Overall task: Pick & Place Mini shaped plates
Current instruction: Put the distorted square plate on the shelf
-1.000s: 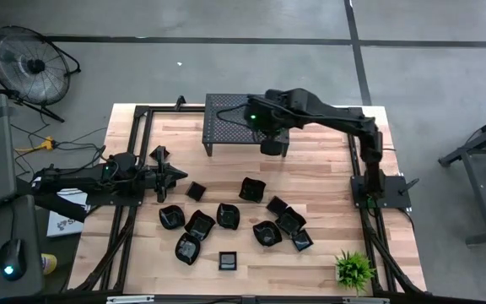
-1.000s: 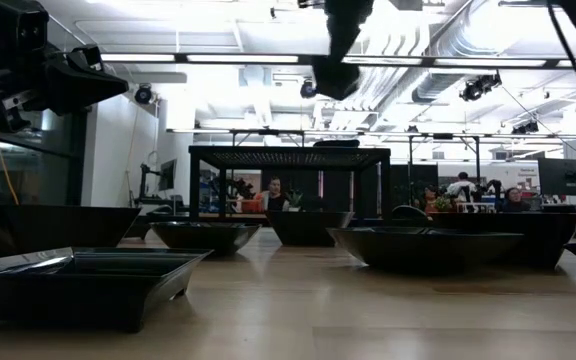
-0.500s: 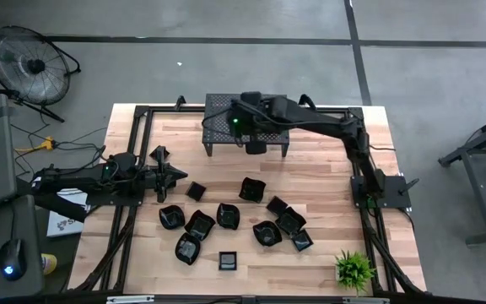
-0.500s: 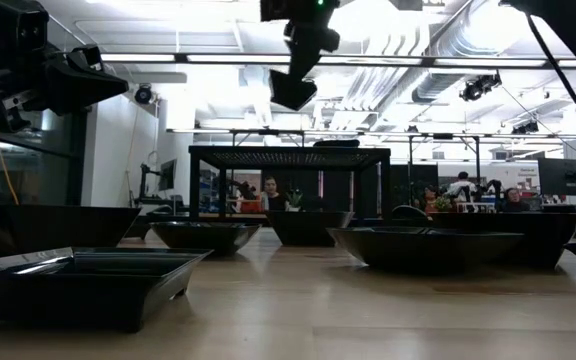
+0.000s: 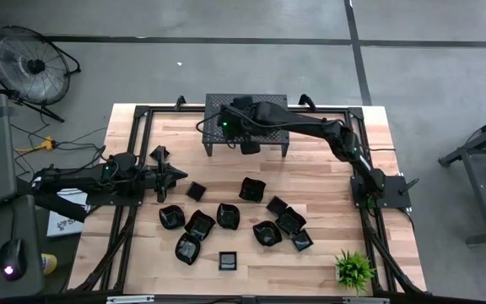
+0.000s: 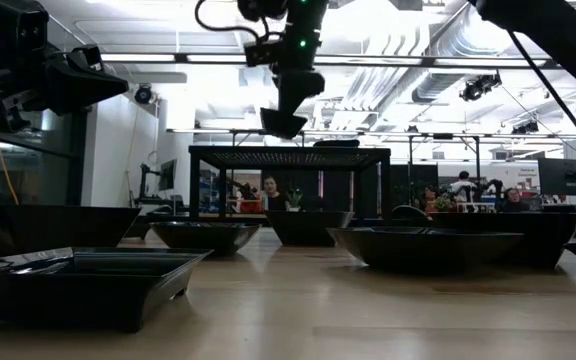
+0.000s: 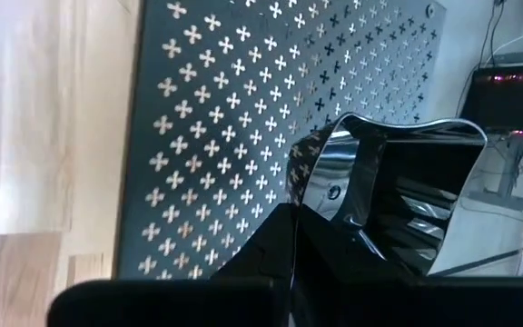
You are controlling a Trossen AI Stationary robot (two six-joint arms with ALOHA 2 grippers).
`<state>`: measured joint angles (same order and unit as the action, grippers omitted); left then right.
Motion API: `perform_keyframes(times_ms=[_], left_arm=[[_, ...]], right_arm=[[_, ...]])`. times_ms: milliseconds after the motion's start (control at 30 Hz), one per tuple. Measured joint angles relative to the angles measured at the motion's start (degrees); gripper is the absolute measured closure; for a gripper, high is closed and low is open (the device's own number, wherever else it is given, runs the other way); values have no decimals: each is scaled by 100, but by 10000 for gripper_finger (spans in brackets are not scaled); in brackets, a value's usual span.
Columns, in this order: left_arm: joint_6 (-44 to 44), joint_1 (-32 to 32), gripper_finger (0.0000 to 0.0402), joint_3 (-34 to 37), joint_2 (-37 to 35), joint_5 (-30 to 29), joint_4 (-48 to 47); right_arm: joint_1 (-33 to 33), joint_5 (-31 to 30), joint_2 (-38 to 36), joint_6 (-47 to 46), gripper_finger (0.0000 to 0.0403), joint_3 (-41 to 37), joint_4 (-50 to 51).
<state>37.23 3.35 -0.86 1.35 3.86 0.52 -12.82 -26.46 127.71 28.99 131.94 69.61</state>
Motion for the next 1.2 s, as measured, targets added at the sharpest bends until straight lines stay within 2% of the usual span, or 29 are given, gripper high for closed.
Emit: perform_keyframes(times_ms=[200, 400, 633, 1200], left_arm=[[-2, 0, 399, 0, 2, -2, 0], [-1, -1, 399, 0, 0, 0, 2], [-1, -1, 399, 0, 2, -2, 2], [-1, -1, 399, 0, 2, -1, 1]], right_arm=[[-156, 59, 62, -21, 400, 0, -69], [-357, 443, 74, -1, 395, -13, -312], [-451, 573, 109, 35, 392, -55, -411], [-483, 604, 230, 71, 391, -63, -364]])
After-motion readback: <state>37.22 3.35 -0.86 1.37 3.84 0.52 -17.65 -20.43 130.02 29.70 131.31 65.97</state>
